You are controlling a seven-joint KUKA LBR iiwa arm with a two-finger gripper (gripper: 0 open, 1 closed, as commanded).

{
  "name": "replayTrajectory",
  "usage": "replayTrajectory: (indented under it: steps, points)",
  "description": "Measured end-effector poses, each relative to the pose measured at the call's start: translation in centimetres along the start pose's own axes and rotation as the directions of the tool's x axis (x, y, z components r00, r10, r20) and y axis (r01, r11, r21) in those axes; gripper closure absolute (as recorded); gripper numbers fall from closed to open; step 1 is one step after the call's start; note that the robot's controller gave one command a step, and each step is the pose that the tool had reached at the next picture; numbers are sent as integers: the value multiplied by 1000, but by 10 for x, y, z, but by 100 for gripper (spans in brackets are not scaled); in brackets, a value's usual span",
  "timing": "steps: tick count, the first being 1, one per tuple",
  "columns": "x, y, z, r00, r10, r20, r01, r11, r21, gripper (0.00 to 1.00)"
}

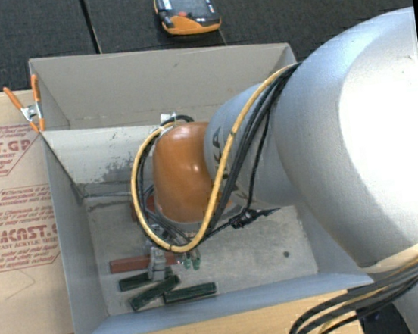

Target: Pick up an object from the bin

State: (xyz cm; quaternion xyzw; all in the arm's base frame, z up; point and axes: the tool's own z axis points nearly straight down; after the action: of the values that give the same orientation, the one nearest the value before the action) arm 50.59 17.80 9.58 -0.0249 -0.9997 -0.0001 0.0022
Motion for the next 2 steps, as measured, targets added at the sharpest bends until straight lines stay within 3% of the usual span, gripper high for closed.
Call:
replayTrajectory:
  steps: [2]
  points:
    - [0,0,-37,1000,0,-1,0,1000,1,100]
